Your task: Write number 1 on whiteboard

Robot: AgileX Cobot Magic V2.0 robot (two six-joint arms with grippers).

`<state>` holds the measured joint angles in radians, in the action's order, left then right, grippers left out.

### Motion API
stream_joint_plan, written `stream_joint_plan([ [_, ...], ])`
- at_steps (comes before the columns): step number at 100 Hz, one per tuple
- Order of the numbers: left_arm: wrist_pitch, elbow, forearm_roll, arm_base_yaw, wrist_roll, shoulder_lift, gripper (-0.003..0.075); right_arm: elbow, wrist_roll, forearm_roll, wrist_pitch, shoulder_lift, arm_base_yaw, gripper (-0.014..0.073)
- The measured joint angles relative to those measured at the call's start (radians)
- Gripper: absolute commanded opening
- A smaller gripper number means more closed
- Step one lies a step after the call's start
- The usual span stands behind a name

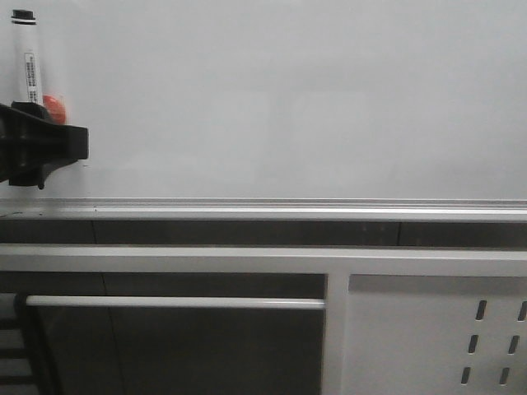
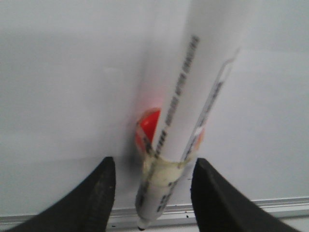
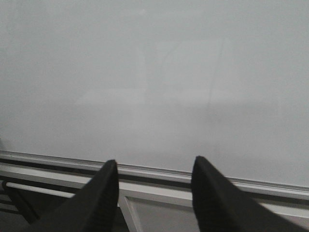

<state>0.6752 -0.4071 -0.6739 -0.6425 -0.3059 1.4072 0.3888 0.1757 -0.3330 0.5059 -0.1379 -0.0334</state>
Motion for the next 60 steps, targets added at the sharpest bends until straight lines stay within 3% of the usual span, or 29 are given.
stream_joint_plan([
  [23,-0.013,-0.012,0.002,0.025,0.024,0.043,0.0304,0.0,0.0,0.0,0.001,0.0,0.0,0.0316],
  [52,-0.054,-0.035,0.01,0.045,0.026,0.049,-0.0014,0.0,0.0,-0.002,0.001,0.0,0.0,0.0316],
  [60,-0.058,-0.035,0.044,0.048,0.026,0.049,-0.0018,0.0,0.0,-0.003,0.001,0.0,0.0,0.0316],
])
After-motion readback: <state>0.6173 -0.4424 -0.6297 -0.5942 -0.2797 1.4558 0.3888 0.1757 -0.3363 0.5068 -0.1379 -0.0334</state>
